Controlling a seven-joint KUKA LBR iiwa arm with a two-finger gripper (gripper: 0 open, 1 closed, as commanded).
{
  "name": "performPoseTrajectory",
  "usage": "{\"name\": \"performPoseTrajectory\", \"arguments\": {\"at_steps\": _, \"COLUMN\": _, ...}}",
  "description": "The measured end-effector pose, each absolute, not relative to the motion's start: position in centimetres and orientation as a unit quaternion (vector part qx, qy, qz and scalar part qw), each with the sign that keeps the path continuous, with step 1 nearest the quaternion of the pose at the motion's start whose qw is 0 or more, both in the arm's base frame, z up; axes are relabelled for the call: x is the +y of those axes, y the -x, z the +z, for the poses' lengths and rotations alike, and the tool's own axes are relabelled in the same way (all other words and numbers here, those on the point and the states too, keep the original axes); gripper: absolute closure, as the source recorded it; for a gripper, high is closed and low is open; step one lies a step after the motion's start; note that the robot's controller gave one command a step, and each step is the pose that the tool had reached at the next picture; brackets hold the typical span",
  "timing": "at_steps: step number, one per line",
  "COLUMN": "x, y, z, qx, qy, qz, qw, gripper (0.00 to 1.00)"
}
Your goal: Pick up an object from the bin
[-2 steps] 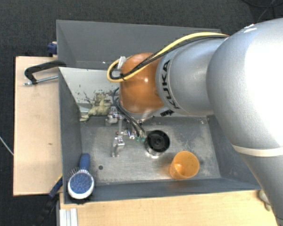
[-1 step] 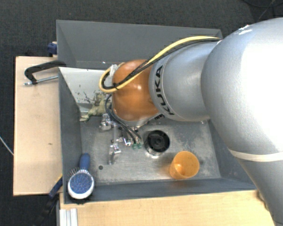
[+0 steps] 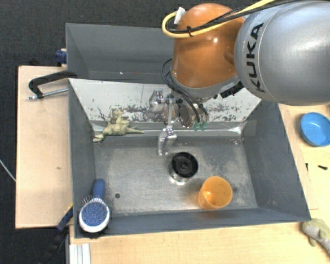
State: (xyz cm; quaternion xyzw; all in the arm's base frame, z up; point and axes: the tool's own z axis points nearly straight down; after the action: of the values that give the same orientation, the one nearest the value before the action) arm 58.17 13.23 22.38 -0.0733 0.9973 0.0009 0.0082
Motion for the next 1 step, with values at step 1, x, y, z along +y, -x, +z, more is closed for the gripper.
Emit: {"name": "performPoseTrajectory", "arguments": {"at_steps": 1, "x": 5.96, "y": -55.99, "z": 11.51, "qx": 1.0, "qy": 0.018, "qz": -0.001, "qw": -0.003, "gripper": 0.0}}
